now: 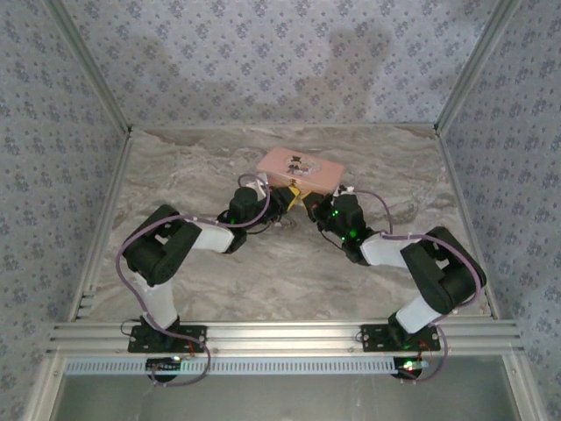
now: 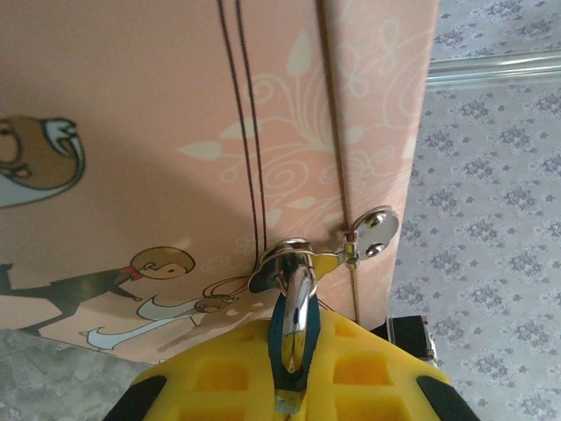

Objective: Unlock the padlock with the key

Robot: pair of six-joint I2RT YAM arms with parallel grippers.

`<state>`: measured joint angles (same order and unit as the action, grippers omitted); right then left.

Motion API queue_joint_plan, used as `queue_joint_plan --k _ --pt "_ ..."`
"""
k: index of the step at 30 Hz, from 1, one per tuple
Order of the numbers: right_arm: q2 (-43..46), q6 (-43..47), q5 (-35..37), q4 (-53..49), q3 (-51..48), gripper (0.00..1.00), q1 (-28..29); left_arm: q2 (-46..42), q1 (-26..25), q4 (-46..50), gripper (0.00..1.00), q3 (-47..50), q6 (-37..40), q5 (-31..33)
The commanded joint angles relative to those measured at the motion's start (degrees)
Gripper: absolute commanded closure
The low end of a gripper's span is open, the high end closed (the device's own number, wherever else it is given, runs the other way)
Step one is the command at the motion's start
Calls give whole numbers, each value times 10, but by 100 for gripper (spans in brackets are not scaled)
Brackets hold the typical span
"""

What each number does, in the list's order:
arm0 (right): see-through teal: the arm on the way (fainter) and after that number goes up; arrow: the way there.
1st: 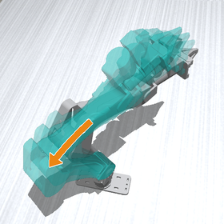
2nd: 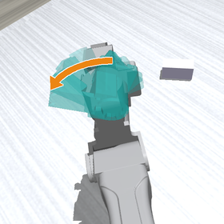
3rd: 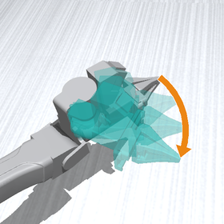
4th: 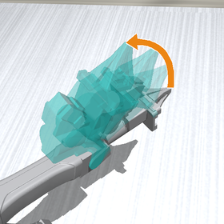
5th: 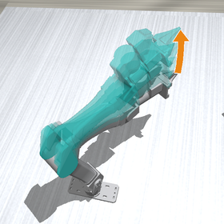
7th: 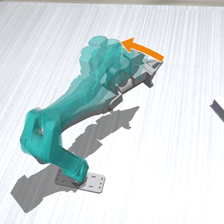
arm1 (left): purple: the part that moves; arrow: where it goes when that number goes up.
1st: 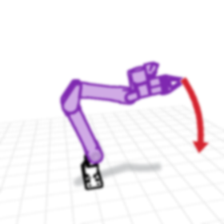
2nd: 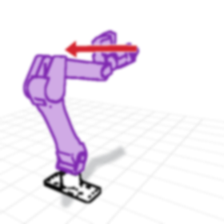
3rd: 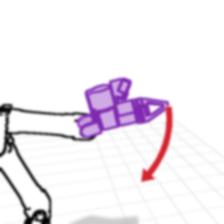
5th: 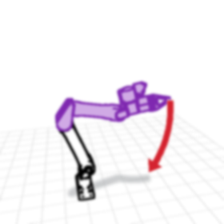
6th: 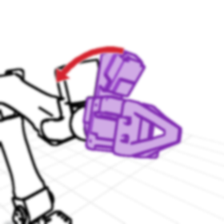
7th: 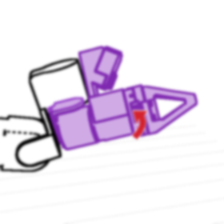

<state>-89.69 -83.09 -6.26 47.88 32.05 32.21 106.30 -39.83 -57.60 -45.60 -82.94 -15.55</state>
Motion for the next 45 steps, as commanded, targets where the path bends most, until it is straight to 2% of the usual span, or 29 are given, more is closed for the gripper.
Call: queue_joint_plan --k 1,6,9,13,18,22,25,30,36,39,45 --pt "-6 25 -73 -6 19 99 10 -23 -54 -68 100 -17 28 -170" --pt "27 36 -95 -31 -36 75 -15 -34 -28 -42 100 11 46 -128" --pt "59 61 -110 -76 -58 67 -29 -31 -18 -36 100 14 46 -111" --pt "118 110 -136 -154 -87 63 -47 -28 -13 -34 100 14 46 -100" --pt "232 218 -163 -329 -96 63 -70 -24 -12 -36 100 11 41 -103" --pt "312 354 -157 -513 -43 63 -75 -22 -11 -34 100 11 36 -107" --pt "338 439 -143 -601 7 63 -75 -23 -11 -28 100 6 35 -111" --pt "306 550 -123 -689 111 63 -48 -27 -12 -15 100 0 28 -115" --pt "212 666 -64 -774 236 63 8 -35 -12 12 100 -11 22 -125" --pt "175 705 -27 -792 269 62 21 -40 -11 28 100 -19 11 -133" --pt "129 745 -7 -800 302 60 37 -50 -5 48 100 -35 5 -148"
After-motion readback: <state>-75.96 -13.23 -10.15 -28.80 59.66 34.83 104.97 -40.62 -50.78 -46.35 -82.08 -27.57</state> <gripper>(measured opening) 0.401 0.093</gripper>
